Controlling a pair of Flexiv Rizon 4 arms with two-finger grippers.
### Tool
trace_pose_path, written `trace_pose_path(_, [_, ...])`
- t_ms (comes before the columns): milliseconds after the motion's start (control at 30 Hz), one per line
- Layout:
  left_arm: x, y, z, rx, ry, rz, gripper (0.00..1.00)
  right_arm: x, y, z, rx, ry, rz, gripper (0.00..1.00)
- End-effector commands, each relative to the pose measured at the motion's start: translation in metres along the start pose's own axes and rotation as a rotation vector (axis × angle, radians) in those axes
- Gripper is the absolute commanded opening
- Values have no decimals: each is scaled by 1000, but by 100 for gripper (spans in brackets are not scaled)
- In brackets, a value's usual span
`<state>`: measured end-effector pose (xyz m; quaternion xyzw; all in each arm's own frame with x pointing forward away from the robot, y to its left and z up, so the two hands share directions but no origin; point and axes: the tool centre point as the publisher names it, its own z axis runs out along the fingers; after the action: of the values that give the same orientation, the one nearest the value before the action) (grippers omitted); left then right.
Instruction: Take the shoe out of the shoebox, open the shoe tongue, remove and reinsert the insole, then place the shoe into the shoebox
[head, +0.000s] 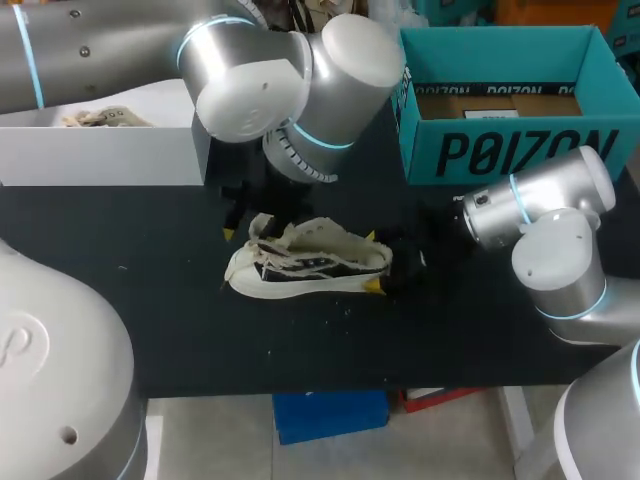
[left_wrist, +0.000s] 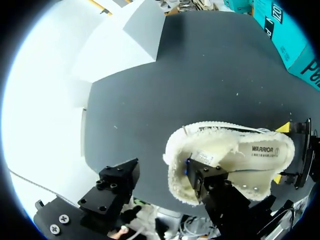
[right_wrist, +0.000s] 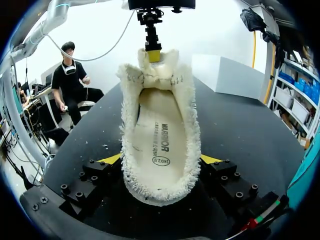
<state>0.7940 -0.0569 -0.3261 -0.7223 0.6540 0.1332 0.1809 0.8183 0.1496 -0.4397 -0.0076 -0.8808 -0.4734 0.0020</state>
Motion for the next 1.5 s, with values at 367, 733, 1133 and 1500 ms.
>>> trace_pose_path(367, [-31, 7, 32, -48, 44, -25, 100, -1, -4, 4, 3, -1, 2, 0])
trace_pose_path(733, [-41, 4, 60, -105, 24, -48, 100, -1, -4, 4, 3, -1, 2, 0])
trace_pose_path(1133, [-63, 3, 35, -66, 103, 13, 70, -1, -4, 4, 3, -1, 2, 0])
trace_pose_path(1500, [-101, -4, -50, 94, 591, 711, 0, -1, -4, 4, 3, -1, 2, 0])
